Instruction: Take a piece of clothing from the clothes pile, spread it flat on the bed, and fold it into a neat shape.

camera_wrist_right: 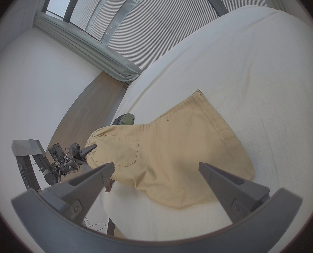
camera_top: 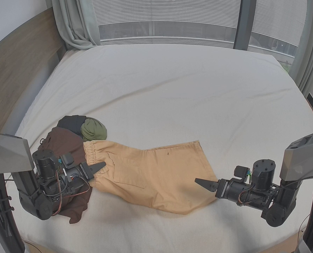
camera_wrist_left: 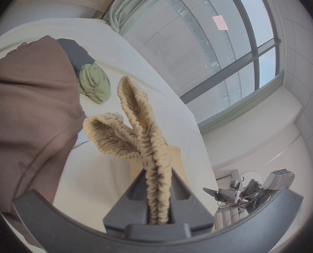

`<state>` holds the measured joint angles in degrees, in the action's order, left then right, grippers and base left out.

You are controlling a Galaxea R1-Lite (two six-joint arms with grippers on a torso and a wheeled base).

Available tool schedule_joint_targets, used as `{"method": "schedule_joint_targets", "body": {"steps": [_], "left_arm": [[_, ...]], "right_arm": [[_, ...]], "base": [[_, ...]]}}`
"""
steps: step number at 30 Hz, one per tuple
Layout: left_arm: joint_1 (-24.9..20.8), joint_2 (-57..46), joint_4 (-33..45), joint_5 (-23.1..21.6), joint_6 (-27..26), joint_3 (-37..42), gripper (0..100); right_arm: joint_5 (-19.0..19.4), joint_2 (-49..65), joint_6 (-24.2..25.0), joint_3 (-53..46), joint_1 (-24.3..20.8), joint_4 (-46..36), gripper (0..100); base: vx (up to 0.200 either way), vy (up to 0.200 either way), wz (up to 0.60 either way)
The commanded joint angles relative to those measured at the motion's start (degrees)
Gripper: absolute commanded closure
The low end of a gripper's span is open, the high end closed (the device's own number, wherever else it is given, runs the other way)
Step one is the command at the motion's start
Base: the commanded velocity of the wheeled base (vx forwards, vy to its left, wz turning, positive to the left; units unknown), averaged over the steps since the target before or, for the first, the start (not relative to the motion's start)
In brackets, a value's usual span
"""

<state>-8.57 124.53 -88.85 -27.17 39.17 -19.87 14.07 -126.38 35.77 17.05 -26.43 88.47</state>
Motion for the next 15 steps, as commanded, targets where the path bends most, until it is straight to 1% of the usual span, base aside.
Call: {"method": "schedule_joint_targets", "body": {"steps": [1, 9, 15], "left_arm": [[-2.1, -0.5, 0.0, 0.1, 0.1, -1.5, 100], [-6.7, 0.0, 0.0, 0.0, 0.0, -5.3, 100], [-10.1, 0.5, 0.0, 0.2, 1.6, -8.5, 100]], "right_arm": [[0.1, 0.5, 0.0, 0.1, 0.3, 0.0, 0], [0.1, 1.3, 0.0, 0.1, 0.5, 0.0, 0], [0.1, 2.0, 0.0, 0.3, 1.3, 0.0, 0]], "base": [[0.0, 0.0, 0.0], [0.0, 0.0, 0.0], [0.0, 0.0, 0.0]]}}
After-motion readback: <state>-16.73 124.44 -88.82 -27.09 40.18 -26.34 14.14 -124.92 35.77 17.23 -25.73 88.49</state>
